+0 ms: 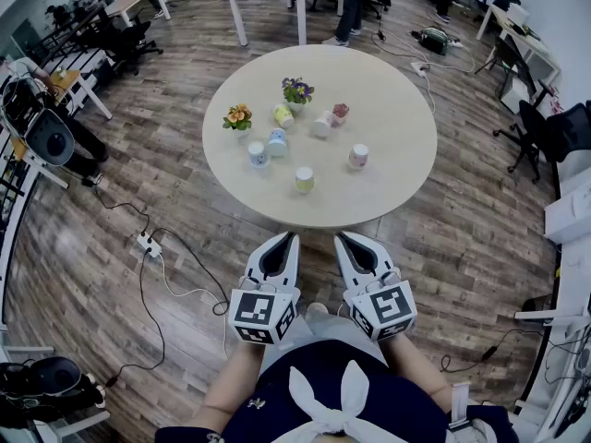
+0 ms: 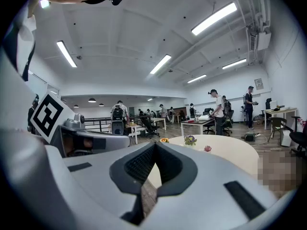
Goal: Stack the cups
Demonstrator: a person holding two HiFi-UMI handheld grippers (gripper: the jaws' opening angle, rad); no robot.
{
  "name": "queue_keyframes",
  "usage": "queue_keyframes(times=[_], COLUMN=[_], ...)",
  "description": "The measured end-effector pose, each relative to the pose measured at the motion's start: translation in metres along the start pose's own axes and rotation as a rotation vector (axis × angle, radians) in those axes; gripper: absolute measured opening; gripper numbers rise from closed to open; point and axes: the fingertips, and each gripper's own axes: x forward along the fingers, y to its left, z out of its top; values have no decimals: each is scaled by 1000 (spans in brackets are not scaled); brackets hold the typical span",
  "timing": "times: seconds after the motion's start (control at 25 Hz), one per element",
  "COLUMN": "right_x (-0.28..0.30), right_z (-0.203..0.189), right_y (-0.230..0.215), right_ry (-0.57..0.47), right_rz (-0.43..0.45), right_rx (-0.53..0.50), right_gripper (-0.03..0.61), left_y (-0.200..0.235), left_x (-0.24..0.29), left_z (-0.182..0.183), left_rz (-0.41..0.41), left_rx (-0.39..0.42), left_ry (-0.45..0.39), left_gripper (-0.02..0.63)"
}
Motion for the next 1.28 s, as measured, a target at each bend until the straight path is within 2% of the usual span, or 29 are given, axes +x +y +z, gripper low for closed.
queue_keyframes(times=[0.6, 1.04, 1.24, 1.28], right_x=[-13, 2, 21, 26], right_z=[4, 12, 15, 15], right_y=[13, 2, -8, -10], right_ry=[-38, -45, -26, -19], right_rz=[14, 12, 36, 40], right_rx=[-10, 2, 13, 21], right_gripper=[5, 8, 98, 114], left_y=[-7, 7, 23, 27], left_x=[-21, -8, 6, 9], left_z=[6, 18, 24, 25], left_rz=[16, 20, 24, 20], left_rx=[22, 35, 15, 9], left_ry=[3, 19, 21, 26], left_gripper=[26, 28, 43, 117])
